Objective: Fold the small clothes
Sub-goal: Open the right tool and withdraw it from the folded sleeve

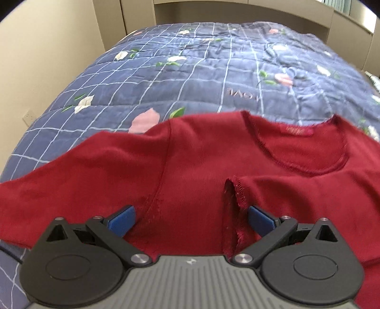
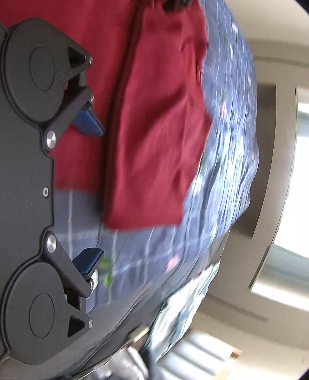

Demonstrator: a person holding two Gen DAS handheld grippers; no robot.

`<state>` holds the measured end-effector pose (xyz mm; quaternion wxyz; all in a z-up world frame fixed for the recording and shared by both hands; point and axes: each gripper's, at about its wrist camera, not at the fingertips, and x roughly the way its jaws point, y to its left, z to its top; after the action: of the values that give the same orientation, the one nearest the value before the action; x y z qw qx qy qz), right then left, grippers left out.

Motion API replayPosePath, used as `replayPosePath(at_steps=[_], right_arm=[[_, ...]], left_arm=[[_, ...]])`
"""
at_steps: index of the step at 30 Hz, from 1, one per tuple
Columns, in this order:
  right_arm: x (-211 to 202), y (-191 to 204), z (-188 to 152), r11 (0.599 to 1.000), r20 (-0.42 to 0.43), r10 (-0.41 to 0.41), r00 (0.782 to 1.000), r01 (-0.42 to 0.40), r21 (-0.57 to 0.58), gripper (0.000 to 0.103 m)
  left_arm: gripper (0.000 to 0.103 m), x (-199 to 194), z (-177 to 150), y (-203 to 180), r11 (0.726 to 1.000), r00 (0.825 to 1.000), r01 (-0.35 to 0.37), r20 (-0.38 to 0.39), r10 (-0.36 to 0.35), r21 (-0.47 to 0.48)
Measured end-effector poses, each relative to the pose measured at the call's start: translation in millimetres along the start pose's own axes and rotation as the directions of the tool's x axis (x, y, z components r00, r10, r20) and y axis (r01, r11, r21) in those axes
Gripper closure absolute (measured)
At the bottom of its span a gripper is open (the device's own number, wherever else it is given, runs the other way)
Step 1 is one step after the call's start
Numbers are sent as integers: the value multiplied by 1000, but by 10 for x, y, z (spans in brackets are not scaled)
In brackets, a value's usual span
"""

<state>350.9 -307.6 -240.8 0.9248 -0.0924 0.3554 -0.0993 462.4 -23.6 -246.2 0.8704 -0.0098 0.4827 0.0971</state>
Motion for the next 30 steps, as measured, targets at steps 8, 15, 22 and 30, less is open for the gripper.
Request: replayPosePath(at_steps=[8, 15, 22, 30], right_arm=[[129, -119, 51, 994, 172, -105, 980, 106, 5, 2], [196, -261, 65, 962, 205, -267, 942, 272, 5, 1], [281, -479, -128, 972, 114, -233, 966, 235, -2, 1], [-83, -663, -98, 992, 107, -116, 987, 111, 55, 1]], left_arm=[[0, 48, -34, 8, 999, 1000, -18, -3, 18, -31], [0, 58, -49, -14, 999, 999, -36, -2, 36, -36], [0, 83, -33, -13, 998, 999, -42, -10, 42, -39], [0, 78, -55, 1, 999, 999, -35, 2, 35, -35]])
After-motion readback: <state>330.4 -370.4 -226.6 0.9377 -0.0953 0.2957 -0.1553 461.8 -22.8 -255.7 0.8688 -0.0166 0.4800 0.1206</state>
